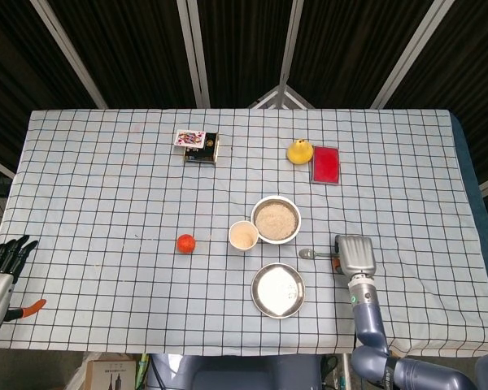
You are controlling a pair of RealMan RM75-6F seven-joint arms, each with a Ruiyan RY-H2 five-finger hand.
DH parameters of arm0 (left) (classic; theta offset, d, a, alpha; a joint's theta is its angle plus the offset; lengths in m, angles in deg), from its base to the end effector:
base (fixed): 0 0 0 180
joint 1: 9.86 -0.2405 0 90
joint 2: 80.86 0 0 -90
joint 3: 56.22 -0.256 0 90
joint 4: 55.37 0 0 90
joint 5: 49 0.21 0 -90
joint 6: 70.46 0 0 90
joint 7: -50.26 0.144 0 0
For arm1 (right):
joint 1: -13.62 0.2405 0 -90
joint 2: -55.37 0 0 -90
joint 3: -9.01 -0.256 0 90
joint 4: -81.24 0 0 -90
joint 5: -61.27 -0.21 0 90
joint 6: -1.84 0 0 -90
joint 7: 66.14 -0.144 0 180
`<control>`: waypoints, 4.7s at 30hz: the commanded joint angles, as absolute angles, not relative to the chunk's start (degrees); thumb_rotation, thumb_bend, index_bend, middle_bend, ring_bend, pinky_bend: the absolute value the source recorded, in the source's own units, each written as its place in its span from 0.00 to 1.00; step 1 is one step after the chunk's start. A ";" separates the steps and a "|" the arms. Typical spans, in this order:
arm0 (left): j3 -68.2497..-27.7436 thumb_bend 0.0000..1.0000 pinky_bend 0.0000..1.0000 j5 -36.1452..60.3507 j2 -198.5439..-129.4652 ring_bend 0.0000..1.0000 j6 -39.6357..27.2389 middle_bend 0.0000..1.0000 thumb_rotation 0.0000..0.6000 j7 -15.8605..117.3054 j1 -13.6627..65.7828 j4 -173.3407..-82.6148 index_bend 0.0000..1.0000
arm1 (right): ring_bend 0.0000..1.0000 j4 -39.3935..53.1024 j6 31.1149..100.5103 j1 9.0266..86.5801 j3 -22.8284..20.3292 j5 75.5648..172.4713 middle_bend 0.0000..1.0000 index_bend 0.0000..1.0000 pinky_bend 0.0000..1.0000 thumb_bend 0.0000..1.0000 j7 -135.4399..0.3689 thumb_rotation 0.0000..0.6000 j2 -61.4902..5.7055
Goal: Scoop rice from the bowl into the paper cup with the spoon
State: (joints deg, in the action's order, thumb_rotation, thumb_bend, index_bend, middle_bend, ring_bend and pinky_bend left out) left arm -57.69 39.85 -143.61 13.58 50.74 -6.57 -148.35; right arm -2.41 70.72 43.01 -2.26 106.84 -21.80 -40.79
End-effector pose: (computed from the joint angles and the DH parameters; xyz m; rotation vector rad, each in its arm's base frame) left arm -0.3159 0.1558 0.1506 -1.4690 -0.9534 -0.8338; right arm -0.2365 -0.2972 -0.0251 1.5155 -1.0138 0.4934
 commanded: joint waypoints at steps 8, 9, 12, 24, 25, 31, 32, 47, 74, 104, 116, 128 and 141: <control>-57.70 0.00 0.00 39.76 -143.57 0.00 13.48 0.00 1.00 50.87 -6.55 -148.43 0.00 | 1.00 -1.90 70.68 43.27 -1.95 105.43 0.97 0.55 1.00 0.42 -21.39 1.00 -40.67; -57.70 0.00 0.00 39.76 -143.59 0.00 13.49 0.00 1.00 50.88 -6.54 -148.43 0.00 | 1.00 -1.86 70.68 43.30 -1.94 105.37 0.97 0.55 1.00 0.42 -21.43 1.00 -40.66; -57.69 0.00 0.00 39.79 -143.60 0.00 13.55 0.00 1.00 50.88 -6.56 -148.43 0.00 | 1.00 -1.81 70.64 43.36 -1.91 105.19 0.97 0.55 1.00 0.44 -21.59 1.00 -40.62; -57.71 0.00 0.00 39.73 -143.64 0.00 13.54 0.00 1.00 51.02 -6.58 -148.54 0.00 | 1.00 -2.52 71.07 43.40 -1.53 105.36 0.97 0.55 1.00 0.46 -22.08 1.00 -40.15; -57.71 0.00 0.00 39.72 -143.64 0.00 13.54 0.00 1.00 51.05 -6.59 -148.55 0.00 | 1.00 -2.55 71.07 43.41 -1.50 105.28 0.97 0.55 1.00 0.46 -22.07 1.00 -40.11; -57.73 0.00 0.00 39.68 -143.63 0.00 13.44 0.00 1.00 51.20 -6.56 -148.62 0.00 | 1.00 -2.90 71.11 43.59 -1.49 105.02 0.97 0.55 1.00 0.46 -22.03 1.00 -39.96; -57.73 0.00 0.00 39.68 -143.64 0.00 13.44 0.00 1.00 51.20 -6.56 -148.62 0.00 | 1.00 -2.98 71.14 43.63 -1.48 104.99 0.97 0.55 1.00 0.46 -21.97 1.00 -39.94; -57.76 0.00 0.00 39.61 -143.55 0.00 13.31 0.00 1.00 51.06 -6.54 -148.69 0.00 | 1.00 -3.54 71.24 44.13 -1.28 103.43 0.97 0.50 1.00 0.46 -20.87 1.00 -39.55; -57.80 0.00 0.00 39.50 -143.56 0.00 12.91 0.00 1.00 51.31 -6.37 -149.06 0.00 | 1.00 -5.23 72.36 44.75 -1.28 101.01 0.97 0.48 1.00 0.46 -19.19 1.00 -38.51; -57.77 0.00 0.00 39.28 -143.54 0.00 12.76 0.00 1.00 51.32 -6.31 -149.18 0.00 | 1.00 -3.36 72.18 44.64 -0.89 101.79 0.97 0.57 1.00 0.46 -21.10 1.00 -39.00; -57.77 0.00 0.00 39.21 -143.53 0.00 12.75 0.00 1.00 51.37 -6.33 -149.26 0.00 | 1.00 -3.60 72.30 44.49 -0.73 102.08 0.97 0.57 1.00 0.46 -21.37 1.00 -38.75; -57.74 0.00 0.00 39.19 -143.53 0.00 12.72 0.00 1.00 51.43 -6.29 -149.31 0.00 | 1.00 -9.65 74.70 44.74 -1.50 103.39 0.97 0.57 1.00 0.50 -19.69 1.00 -34.65; -57.89 0.00 0.00 39.55 -143.34 0.00 12.62 0.00 1.00 51.16 -6.19 -149.50 0.00 | 1.00 -20.20 78.22 47.73 -4.18 100.13 0.97 0.59 1.00 0.60 -10.40 1.00 -25.95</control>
